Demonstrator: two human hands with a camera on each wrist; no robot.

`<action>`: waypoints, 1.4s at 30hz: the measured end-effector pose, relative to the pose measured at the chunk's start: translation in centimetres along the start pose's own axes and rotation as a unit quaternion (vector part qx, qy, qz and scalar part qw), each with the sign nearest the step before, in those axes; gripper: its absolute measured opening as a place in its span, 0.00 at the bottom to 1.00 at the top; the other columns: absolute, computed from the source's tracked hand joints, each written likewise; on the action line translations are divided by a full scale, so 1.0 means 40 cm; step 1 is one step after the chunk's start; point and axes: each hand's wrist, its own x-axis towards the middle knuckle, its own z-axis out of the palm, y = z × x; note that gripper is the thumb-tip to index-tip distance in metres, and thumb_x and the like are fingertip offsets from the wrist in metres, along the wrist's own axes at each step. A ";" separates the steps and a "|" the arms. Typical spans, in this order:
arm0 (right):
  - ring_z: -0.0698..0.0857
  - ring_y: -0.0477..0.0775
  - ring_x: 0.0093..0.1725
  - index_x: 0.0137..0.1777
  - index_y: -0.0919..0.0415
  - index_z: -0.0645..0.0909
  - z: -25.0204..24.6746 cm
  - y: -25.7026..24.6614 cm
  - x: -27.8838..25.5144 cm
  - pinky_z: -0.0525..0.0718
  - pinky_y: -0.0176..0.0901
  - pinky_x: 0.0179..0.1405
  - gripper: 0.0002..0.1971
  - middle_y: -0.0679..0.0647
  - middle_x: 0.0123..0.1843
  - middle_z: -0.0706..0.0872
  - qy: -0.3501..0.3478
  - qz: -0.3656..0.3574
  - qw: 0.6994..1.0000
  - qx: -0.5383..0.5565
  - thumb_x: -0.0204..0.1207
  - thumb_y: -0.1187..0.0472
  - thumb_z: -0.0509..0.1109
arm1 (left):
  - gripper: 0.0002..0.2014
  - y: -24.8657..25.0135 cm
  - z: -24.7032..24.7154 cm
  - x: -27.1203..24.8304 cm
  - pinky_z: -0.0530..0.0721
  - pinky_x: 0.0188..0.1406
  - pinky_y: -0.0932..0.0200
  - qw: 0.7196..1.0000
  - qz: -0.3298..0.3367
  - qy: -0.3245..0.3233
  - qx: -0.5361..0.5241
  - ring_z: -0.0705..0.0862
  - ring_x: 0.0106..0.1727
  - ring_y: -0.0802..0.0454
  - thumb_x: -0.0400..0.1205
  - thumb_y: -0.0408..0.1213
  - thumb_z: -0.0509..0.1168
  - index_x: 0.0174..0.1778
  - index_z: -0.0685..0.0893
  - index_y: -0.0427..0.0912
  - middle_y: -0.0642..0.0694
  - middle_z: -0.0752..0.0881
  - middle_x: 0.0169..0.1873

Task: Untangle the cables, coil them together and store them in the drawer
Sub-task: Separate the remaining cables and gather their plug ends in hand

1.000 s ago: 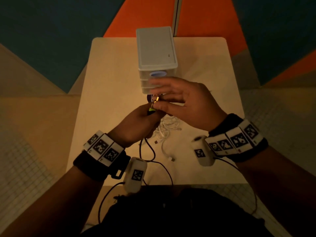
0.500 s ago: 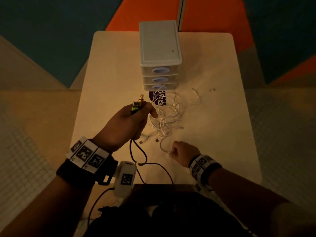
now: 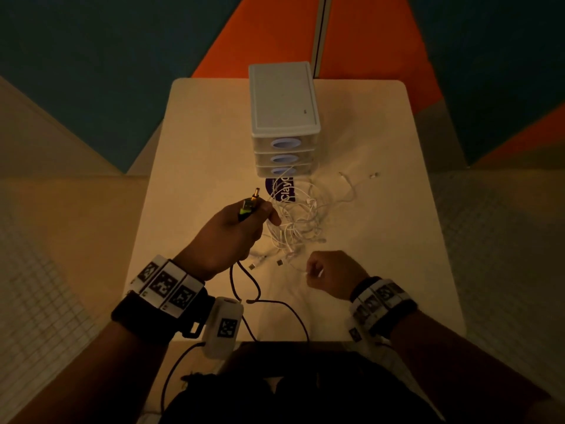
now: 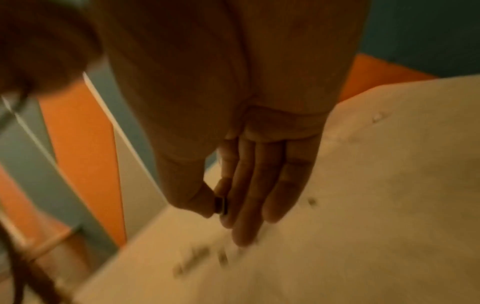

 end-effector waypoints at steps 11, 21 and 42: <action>0.90 0.41 0.49 0.54 0.55 0.86 -0.343 -0.220 -0.074 0.84 0.31 0.50 0.04 0.45 0.48 0.92 0.200 -0.202 0.938 0.200 0.82 0.61 0.73 | 0.15 0.074 0.056 0.025 0.72 0.27 0.68 0.987 0.073 -0.030 0.139 0.71 0.23 0.61 0.90 0.50 0.55 0.70 0.80 0.58 0.52 0.88 0.43; 0.86 0.39 0.60 0.76 0.45 0.75 -0.308 -0.231 -0.007 0.86 0.38 0.55 0.27 0.43 0.65 0.85 0.130 -0.190 0.944 0.239 0.80 0.65 0.73 | 0.19 0.128 0.042 0.071 0.70 0.24 0.65 0.986 0.130 0.074 0.070 0.72 0.21 0.61 0.92 0.45 0.53 0.49 0.88 0.45 0.52 0.87 0.31; 0.83 0.32 0.45 0.55 0.51 0.88 -0.382 -0.245 0.114 0.79 0.31 0.44 0.09 0.39 0.48 0.89 0.195 -0.265 0.944 0.031 0.86 0.50 0.68 | 0.06 0.143 -0.041 0.057 0.76 0.32 0.54 0.926 0.235 0.198 0.217 0.78 0.29 0.60 0.88 0.47 0.62 0.53 0.84 0.54 0.58 0.83 0.31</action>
